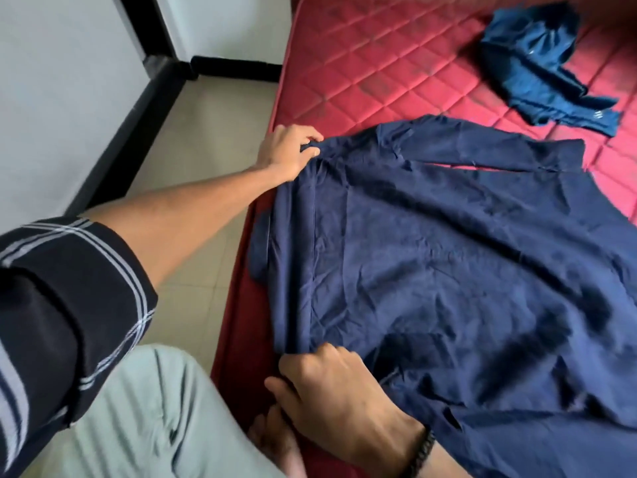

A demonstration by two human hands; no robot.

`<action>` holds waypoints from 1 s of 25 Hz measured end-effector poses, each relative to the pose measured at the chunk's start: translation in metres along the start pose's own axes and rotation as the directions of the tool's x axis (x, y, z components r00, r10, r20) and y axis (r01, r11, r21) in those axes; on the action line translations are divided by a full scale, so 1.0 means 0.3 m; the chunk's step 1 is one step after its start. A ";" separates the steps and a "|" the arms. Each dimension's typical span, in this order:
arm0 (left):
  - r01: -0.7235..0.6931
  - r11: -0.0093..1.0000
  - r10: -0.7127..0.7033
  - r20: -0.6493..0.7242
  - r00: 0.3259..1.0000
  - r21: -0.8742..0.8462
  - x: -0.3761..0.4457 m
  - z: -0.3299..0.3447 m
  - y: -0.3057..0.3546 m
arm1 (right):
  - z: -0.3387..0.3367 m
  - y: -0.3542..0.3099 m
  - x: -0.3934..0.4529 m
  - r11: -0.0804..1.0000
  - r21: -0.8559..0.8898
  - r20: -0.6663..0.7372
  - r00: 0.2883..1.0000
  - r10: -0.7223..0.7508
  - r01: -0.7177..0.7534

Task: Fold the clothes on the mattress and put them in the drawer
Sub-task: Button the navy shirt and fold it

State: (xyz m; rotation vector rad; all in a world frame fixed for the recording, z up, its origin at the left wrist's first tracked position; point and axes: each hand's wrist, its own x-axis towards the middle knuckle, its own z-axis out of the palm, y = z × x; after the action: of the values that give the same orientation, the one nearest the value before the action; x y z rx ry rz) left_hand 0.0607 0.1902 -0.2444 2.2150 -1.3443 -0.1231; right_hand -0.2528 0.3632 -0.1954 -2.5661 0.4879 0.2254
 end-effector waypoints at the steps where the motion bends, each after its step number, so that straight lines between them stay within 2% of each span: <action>1: -0.013 0.999 0.013 -0.016 1.000 0.032 -0.007 -0.009 -0.024 | 0.018 -0.012 0.011 0.999 0.042 0.019 1.000 0.008 -0.009; 5: 0.010 0.977 -0.018 0.033 0.999 0.212 -0.028 -0.046 -0.052 | 0.076 -0.044 0.033 0.997 0.048 0.137 0.989 0.057 -0.064; 7: 0.006 0.975 -0.018 0.056 0.998 0.223 -0.079 -0.053 0.016 | 0.071 -0.032 0.001 0.977 0.197 0.126 0.991 0.052 -0.076; 9: -0.158 0.979 0.146 0.095 0.985 0.130 -0.214 -0.035 0.139 | 0.023 0.005 -0.072 0.907 0.419 -0.020 0.998 0.062 -0.048; 11: -0.348 0.937 0.346 0.133 0.929 -0.013 -0.421 -0.002 0.270 | -0.027 0.098 -0.159 0.889 0.458 -0.255 0.957 0.142 -0.010; 12: -0.415 0.906 0.424 0.144 0.894 -0.087 -0.541 0.025 0.338 | -0.052 0.168 -0.219 0.904 0.425 -0.360 0.910 0.203 -0.034; 14: -0.504 0.846 0.532 0.202 0.822 -0.177 -0.794 0.096 0.492 | -0.104 0.354 -0.395 0.931 0.320 -0.491 0.809 0.323 -0.178; 16: -0.553 0.822 0.566 0.300 0.768 -0.137 -0.988 0.145 0.603 | -0.133 0.540 -0.582 0.908 0.181 -0.497 0.761 0.416 -0.378; 17: -0.571 0.815 0.569 0.332 0.752 -0.102 -1.053 0.158 0.637 | -0.127 0.617 -0.672 0.870 0.120 -0.438 0.760 0.479 -0.479; 18: -0.583 0.809 0.571 0.337 0.749 -0.076 -1.099 0.160 0.658 | -0.116 0.668 -0.752 0.821 0.072 -0.359 0.753 0.552 -0.567; 20: -0.595 0.802 0.579 0.302 0.757 -0.047 -1.142 0.153 0.683 | -0.084 0.726 -0.884 0.724 0.059 -0.270 0.687 0.674 -0.687; 23: -0.517 0.856 0.487 0.317 0.813 0.012 -1.170 0.135 0.683 | -0.089 0.824 -0.956 0.620 0.001 -0.342 0.582 0.737 -0.785; 25: -0.437 0.898 0.397 0.327 0.858 0.056 -1.185 0.130 0.692 | -0.147 0.885 -0.970 0.577 -0.051 -0.411 0.543 0.732 -0.815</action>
State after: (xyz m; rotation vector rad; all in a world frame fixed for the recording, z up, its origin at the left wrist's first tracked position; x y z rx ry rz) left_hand -0.2950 0.4012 -0.2450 2.0019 -2.0312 -0.2347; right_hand -0.6196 0.2138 -0.2061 -2.4119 1.8727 0.1279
